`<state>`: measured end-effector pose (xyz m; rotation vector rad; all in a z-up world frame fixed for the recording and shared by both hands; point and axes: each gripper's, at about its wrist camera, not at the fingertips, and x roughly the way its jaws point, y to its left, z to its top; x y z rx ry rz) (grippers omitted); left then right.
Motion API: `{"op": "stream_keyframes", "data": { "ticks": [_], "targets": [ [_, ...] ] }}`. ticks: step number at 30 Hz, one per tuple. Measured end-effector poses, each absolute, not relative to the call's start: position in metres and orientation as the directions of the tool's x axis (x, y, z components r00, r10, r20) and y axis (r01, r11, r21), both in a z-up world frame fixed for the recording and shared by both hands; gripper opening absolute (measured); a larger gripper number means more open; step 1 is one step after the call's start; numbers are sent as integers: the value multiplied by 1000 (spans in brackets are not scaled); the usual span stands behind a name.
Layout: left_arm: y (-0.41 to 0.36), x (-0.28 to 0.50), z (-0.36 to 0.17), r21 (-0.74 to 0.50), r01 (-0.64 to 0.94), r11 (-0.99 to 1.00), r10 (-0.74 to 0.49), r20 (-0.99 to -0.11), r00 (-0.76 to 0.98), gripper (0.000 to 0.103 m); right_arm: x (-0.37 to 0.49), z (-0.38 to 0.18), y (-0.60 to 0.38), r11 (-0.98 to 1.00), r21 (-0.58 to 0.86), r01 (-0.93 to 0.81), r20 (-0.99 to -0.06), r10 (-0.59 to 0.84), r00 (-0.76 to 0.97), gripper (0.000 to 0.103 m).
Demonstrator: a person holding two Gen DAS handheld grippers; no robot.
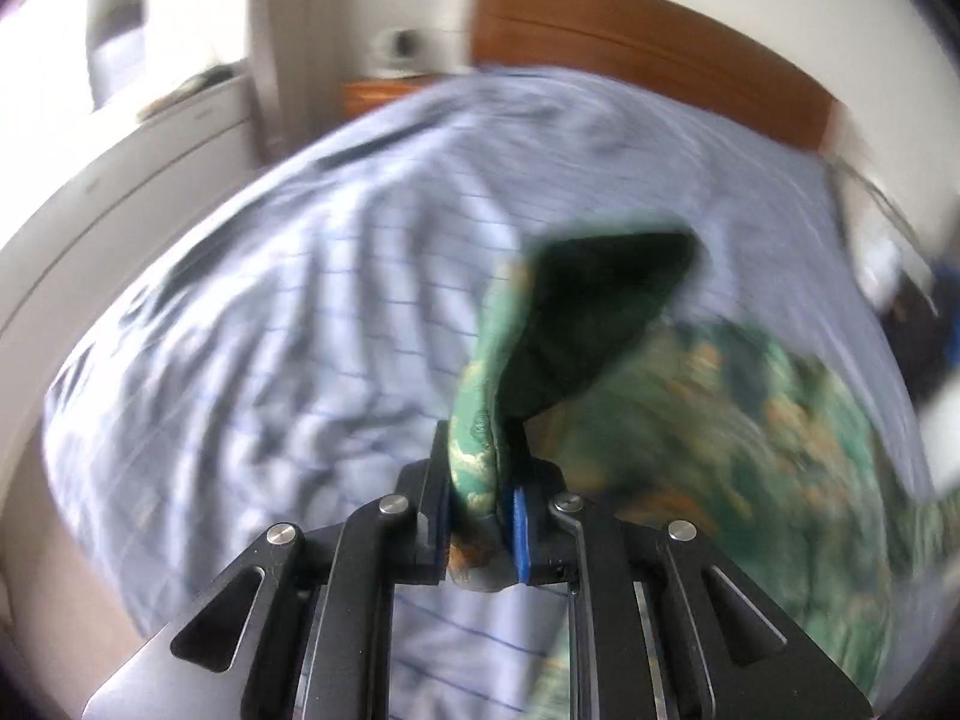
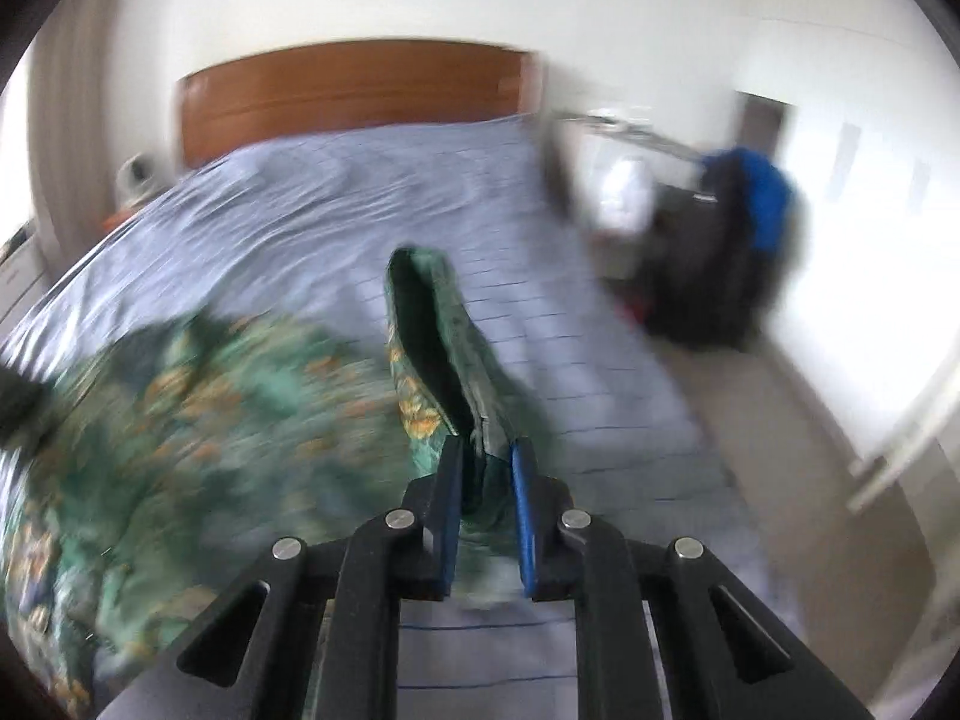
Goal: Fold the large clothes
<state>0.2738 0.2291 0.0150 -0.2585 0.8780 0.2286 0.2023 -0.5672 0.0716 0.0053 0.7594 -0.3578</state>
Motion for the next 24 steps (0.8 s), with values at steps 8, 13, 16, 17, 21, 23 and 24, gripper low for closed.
{"op": "stream_keyframes", "data": {
  "ticks": [8,13,16,17,21,23,24],
  "targets": [
    [316,279,-65,-65,-539,840,223,-863,453,14,158,24,-690,790,-63,609,-760,-434,483,14],
    [337,281,-105,-82,-610,788,202,-901,383,14,136,-30,-731,701,-51,712,-826,-430,365,13],
    [346,283,-118,-67,-614,787,211,-905,369,14,122,-55,-746,657,-35,753,-854,-411,318,13],
    [348,286,-121,-62,-612,789,212,-906,366,15,121,-62,-746,651,-40,758,-858,-411,308,13],
    [349,285,-126,5,-628,778,271,-904,329,37,106,-76,-758,626,-58,777,-864,-422,275,9],
    [359,274,-126,50,-653,755,319,-899,300,47,91,-79,-768,611,-57,789,-866,-424,265,9],
    [363,268,-125,55,-660,749,323,-900,292,50,85,-81,-770,606,-52,794,-868,-420,264,10]
  ]
}}
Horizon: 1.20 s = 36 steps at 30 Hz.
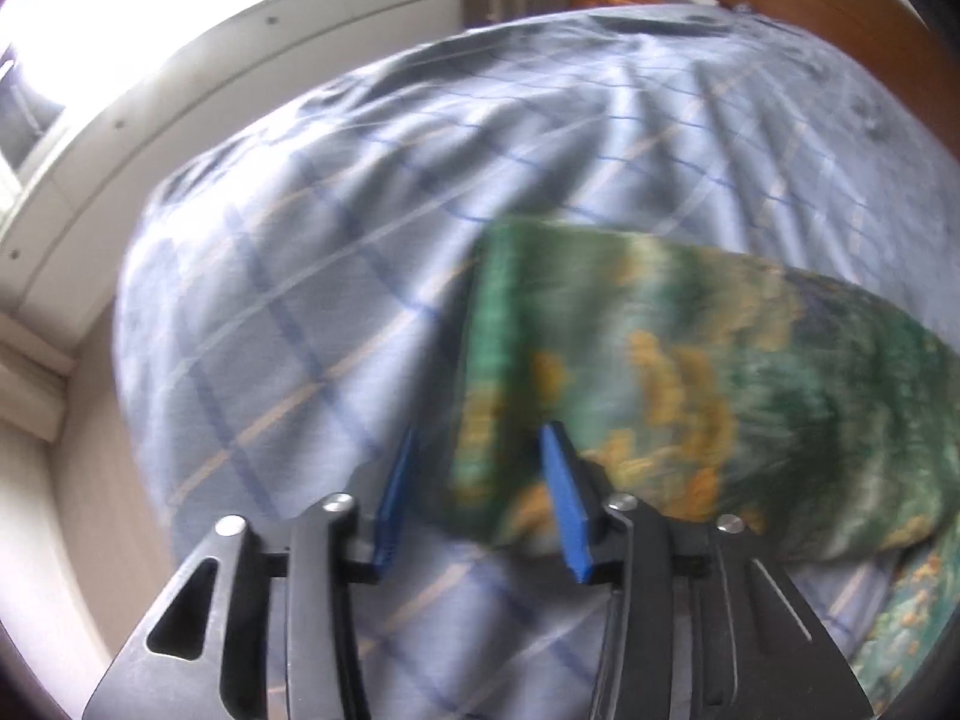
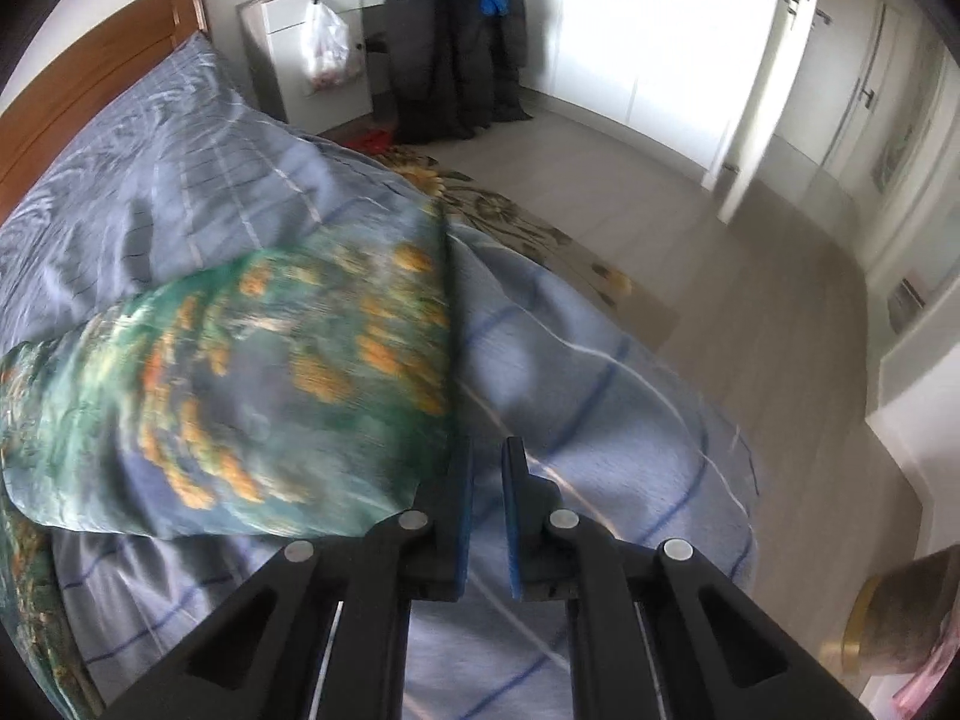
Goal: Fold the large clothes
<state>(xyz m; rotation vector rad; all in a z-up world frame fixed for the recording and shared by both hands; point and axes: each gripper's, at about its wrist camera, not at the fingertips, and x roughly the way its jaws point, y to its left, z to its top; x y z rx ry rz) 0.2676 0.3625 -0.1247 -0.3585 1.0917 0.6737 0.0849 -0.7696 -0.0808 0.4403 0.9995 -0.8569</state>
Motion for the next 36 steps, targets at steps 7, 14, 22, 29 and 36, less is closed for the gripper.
{"op": "stream_keyframes", "data": {
  "ticks": [7,14,22,29,36],
  "targets": [
    [331,193,-90,-60,-539,840,218,-872,438,76,53,-52,-716,732,-53,679,-828,-413,380,78],
    [189,144,-108,-415,-94,905,-338,-835,434,93,37,-50,-573,872,380,308,-805,148,575,80],
    [122,161,-147,-313,24,949,-303,-894,330,91,59,-100,-501,887,443,127,-819,343,460,80],
    [102,160,-155,-349,29,937,-341,-890,303,18,68,-110,-500,868,480,126,-820,393,416,76],
    [118,140,-130,-451,-24,892,-413,-836,361,10,66,-96,-491,915,394,88,-859,332,390,14]
  ]
}}
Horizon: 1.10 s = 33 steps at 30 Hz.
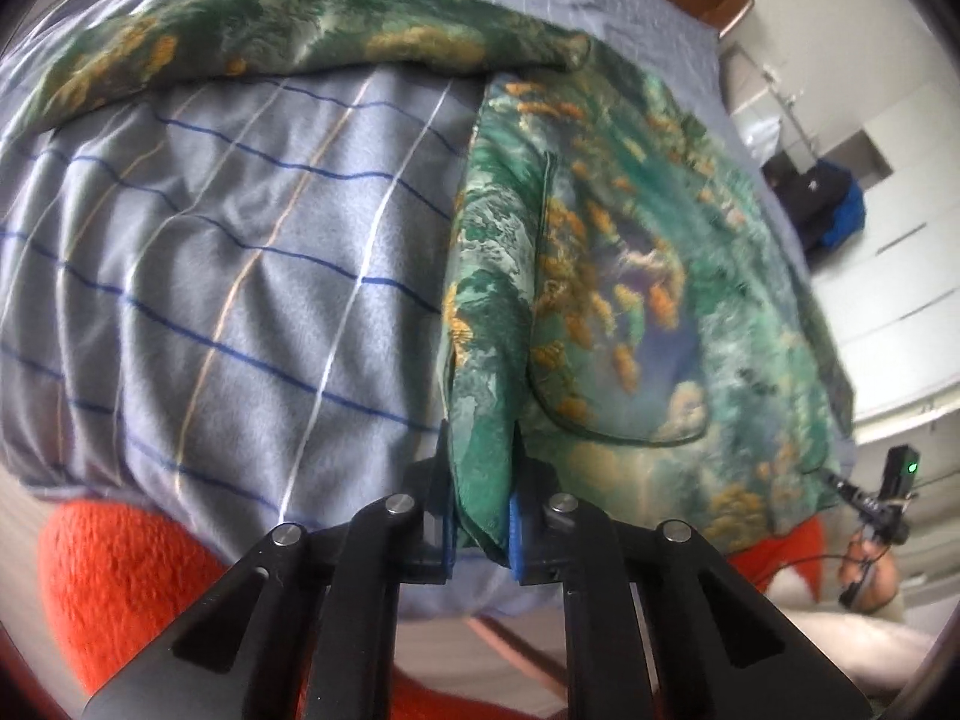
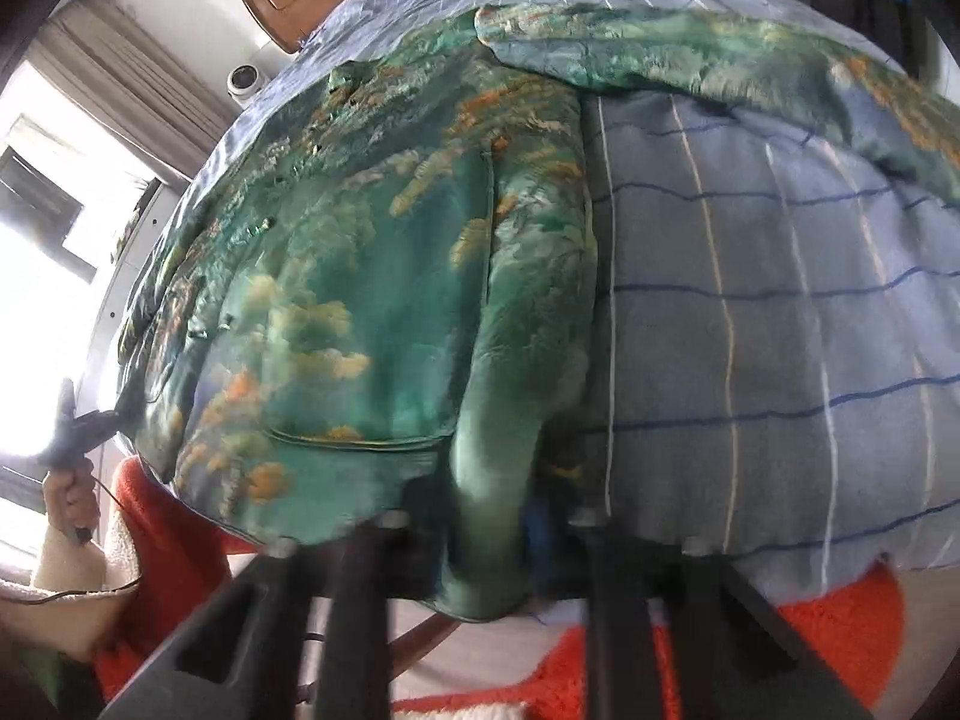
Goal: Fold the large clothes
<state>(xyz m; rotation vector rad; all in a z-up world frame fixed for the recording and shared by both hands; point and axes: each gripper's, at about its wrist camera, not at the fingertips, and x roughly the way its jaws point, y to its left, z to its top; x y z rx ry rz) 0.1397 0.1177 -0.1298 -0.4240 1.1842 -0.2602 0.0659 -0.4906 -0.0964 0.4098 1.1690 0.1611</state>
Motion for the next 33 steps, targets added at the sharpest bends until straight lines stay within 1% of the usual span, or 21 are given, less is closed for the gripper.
{"op": "stream_keyframes", "data": {
  "ticks": [5,9,12,15,16,17,18,19,20,21,22,23,25,26,28,31,33],
  "targets": [
    [120,124,-107,-472,-13,882,-433,-819,376,8,54,-62,-496,910,405,83,-838,333,432,14],
    [118,127,-123,-446,-41,894,-405,-844,351,8,53,-54,-501,909,406,92,-845,334,418,14],
    [115,141,-156,-389,-80,918,-347,-883,315,8,56,-83,-506,914,383,133,-872,309,380,14],
    [99,155,-161,-305,-51,951,-274,-906,322,12,67,-115,-503,920,355,168,-895,282,345,14],
    [96,157,-158,-282,-40,959,-254,-910,327,17,70,-119,-503,921,349,173,-895,273,354,14],
    [92,159,-154,-250,-29,968,-226,-914,337,26,70,-120,-503,921,347,177,-893,267,361,19],
    [91,160,-149,-225,-26,974,-202,-915,348,32,71,-117,-503,920,346,183,-891,261,370,26],
    [90,161,-142,-204,-23,979,-182,-912,367,40,71,-115,-504,922,339,190,-892,250,377,33],
    [89,162,-133,-198,-21,980,-174,-905,389,49,71,-110,-506,924,329,194,-892,236,385,45],
    [88,162,-125,-197,-20,980,-171,-895,411,55,70,-106,-508,925,327,195,-890,231,392,50],
    [88,162,-114,-189,-25,982,-159,-882,444,65,67,-101,-509,924,329,194,-885,230,405,50],
    [86,163,-103,-181,-27,983,-147,-866,479,70,65,-91,-511,927,321,193,-878,216,426,50],
    [79,168,-84,-178,-2,984,-149,-836,529,73,63,-74,-514,941,281,188,-872,168,460,50],
    [72,174,-76,-173,15,985,-153,-821,551,76,64,-60,-512,952,252,174,-861,139,489,50],
    [57,178,-70,-174,62,983,-177,-797,578,82,67,-40,-506,965,228,133,-838,125,532,50],
    [30,198,-75,-152,132,980,-201,-777,596,85,79,-26,-486,969,242,44,-802,175,571,51],
    [14,214,-95,-130,149,980,-193,-787,586,85,87,-29,-473,967,256,0,-791,210,575,51]
  ]
}}
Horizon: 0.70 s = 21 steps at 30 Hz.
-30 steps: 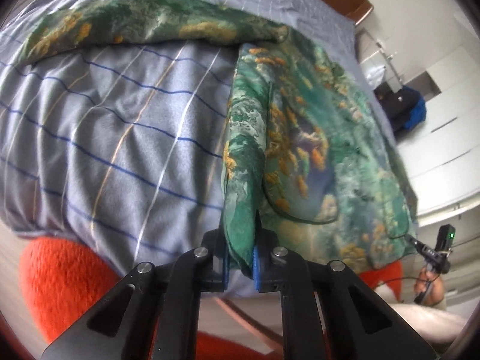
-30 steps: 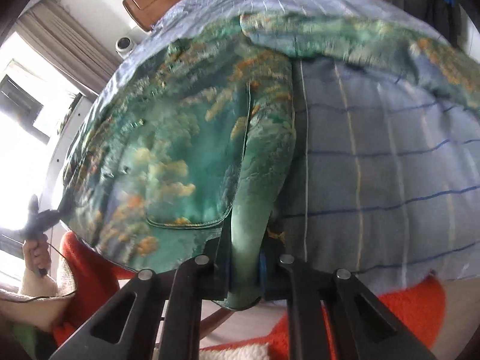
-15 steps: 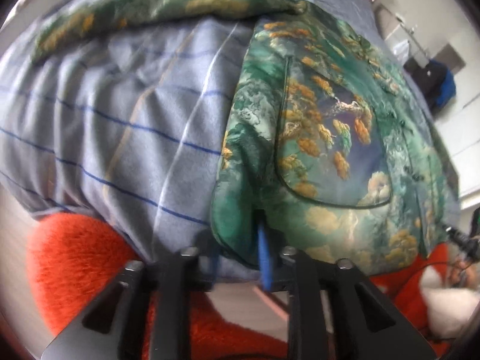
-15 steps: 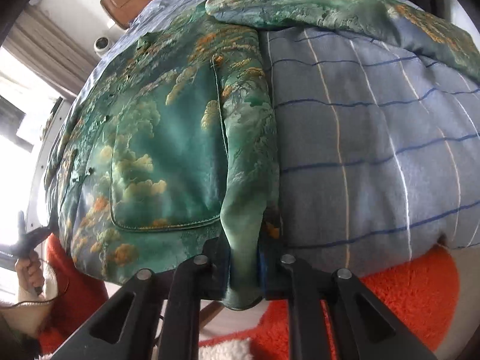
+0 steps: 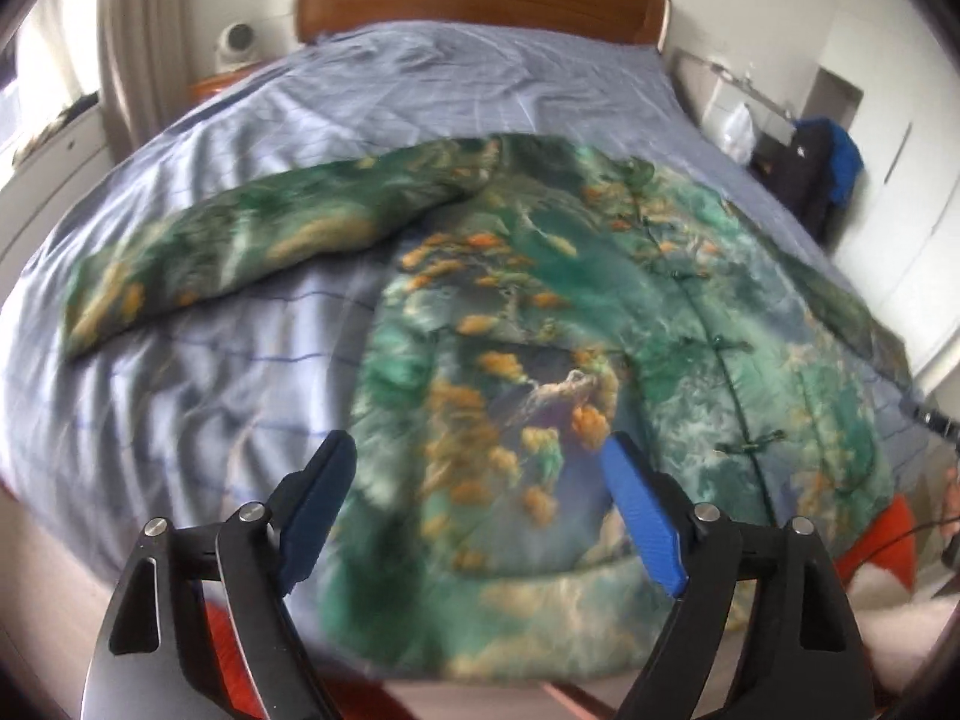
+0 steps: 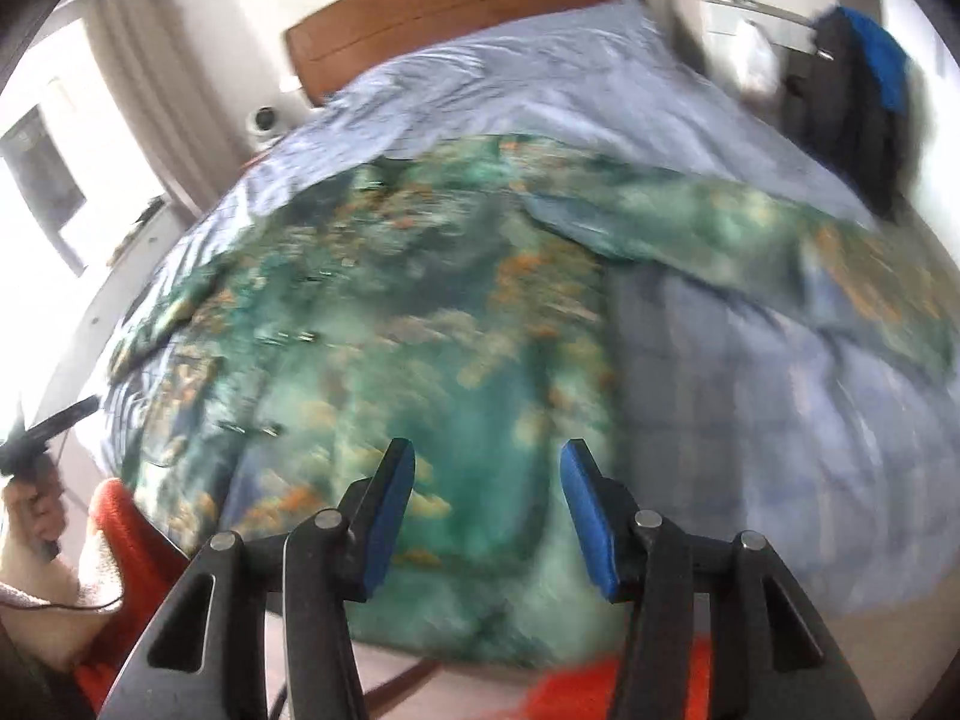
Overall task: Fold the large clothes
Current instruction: 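Open both tools and release the folded side of the jacket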
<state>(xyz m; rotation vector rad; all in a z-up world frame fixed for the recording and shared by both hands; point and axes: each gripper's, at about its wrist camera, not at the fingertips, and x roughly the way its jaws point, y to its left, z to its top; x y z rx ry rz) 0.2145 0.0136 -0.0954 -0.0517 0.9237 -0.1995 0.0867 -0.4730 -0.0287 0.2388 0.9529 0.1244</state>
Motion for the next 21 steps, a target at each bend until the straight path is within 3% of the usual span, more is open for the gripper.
{"op": "stream_keyframes", "data": {
  "ticks": [3,7,9,11,13,15,18,21],
  "targets": [
    [15,218,-127,-113,139,984,-170,-834,525,85,111,-58,-453,959,281,-34,-802,254,540,51],
    [12,209,-146,-55,128,990,-110,-874,473,78,118,-111,-451,951,308,29,-875,271,402,51],
    [12,201,-132,-63,134,989,-122,-855,504,81,108,-101,-451,951,307,30,-859,263,439,51],
    [9,196,-116,-64,129,990,-125,-821,556,95,98,-81,-448,957,291,18,-838,246,487,52],
    [3,194,-107,-56,123,991,-119,-788,604,100,91,-68,-444,961,277,5,-819,234,524,63],
    [-4,197,-112,-39,123,992,-107,-785,610,102,91,-72,-440,964,267,8,-819,222,528,70],
    [-10,209,-138,3,98,995,-51,-837,545,101,98,-111,-436,959,280,38,-875,238,422,70],
    [-1,204,-143,-18,85,996,-59,-855,516,101,92,-111,-445,941,336,48,-853,282,438,69]
  ]
}}
